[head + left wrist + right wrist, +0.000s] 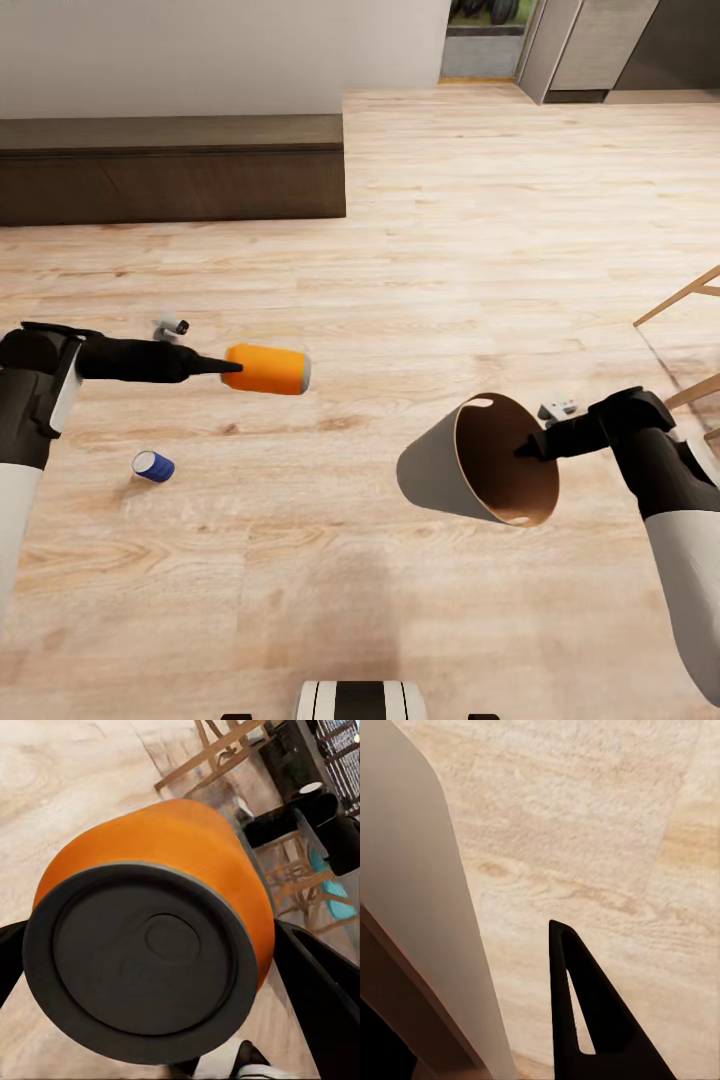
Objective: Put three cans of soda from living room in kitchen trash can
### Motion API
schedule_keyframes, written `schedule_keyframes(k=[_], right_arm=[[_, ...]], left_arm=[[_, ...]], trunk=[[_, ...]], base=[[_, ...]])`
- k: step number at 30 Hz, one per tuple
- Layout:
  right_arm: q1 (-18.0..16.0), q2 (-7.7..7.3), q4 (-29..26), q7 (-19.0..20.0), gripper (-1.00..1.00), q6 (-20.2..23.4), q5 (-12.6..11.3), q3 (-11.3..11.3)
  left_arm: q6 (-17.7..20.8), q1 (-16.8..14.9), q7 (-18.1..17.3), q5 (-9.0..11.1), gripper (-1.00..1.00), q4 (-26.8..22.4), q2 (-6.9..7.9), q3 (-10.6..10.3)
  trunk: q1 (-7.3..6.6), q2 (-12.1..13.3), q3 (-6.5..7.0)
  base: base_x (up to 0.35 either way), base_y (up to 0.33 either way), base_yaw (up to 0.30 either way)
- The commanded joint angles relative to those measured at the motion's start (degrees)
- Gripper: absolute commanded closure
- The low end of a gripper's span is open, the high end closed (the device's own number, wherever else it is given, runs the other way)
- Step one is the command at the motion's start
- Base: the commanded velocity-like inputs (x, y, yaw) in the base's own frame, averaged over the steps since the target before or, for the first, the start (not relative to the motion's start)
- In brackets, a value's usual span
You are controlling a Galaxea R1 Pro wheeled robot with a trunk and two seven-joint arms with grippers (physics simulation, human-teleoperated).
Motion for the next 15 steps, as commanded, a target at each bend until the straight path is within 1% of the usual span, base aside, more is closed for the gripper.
schedule_keyframes(k=[1, 3, 4, 6, 8, 11, 12, 14, 15], right_arm=[[-0.04, 0.00, 0.22, 0.58, 1.00, 0.79, -1.22, -0.03], [0.00, 0.08, 0.42, 0.72, 1.00, 0.79, -1.29, -0.08], [0.01, 0.09, 0.47, 0.75, 1.00, 0.79, -1.29, -0.13], [0.02, 0.04, 0.54, 0.84, 1.00, 0.79, -1.37, -0.37], [0.02, -0.02, 0.55, 0.90, 1.00, 0.79, -1.42, -0.50], [0.03, -0.03, 0.54, 0.87, 1.00, 0.79, -1.20, -0.32], [0.08, -0.09, 0.44, 0.80, 1.00, 0.79, -1.12, -0.25], [0.15, -0.10, 0.33, 0.80, 1.00, 0.79, -1.24, -0.34], [0.42, -0.12, 0.17, 0.56, 1.00, 0.79, -1.25, -0.41]], left_arm=[[0.00, 0.02, 0.49, -1.65, 1.00, 0.01, -0.06, -0.31], [0.00, 0.36, 2.29, -5.36, 1.00, 0.04, -0.13, -0.48], [0.00, 0.43, 2.90, -6.05, 1.00, 0.04, -0.15, -0.45], [0.00, 0.70, 5.63, -7.69, 1.00, 0.04, -0.19, -0.44], [0.00, 1.03, 8.30, -8.42, 1.00, 0.07, -0.26, -0.53], [0.00, 1.26, 9.68, -8.70, 1.00, 0.26, -0.32, -0.53], [0.00, 2.40, 10.59, -8.83, 1.00, 1.04, -0.82, -0.58], [0.00, 3.07, 10.86, -8.86, 1.00, 1.19, -1.28, -0.58], [0.00, 3.99, 11.24, -9.03, 1.00, 1.83, -1.94, -0.61]], trunk=[[-0.01, 0.00, 0.01], [-0.01, 0.00, 0.01], [-0.01, 0.00, 0.01], [-0.45, 0.80, 0.37], [-0.89, 1.60, 0.73], [-1.54, 2.80, 1.26], [-1.76, 3.21, 1.44], [-2.20, 4.01, 1.80], [-2.42, 4.41, 1.98]], base=[[0.000, 0.000, 0.000], [0.000, 0.000, 0.000], [0.000, 0.000, 0.000], [0.000, 0.000, 0.000], [0.000, 0.000, 0.000], [0.000, 0.000, 0.000], [0.000, 0.000, 0.000], [0.000, 0.000, 0.000], [0.000, 0.000, 0.000]])
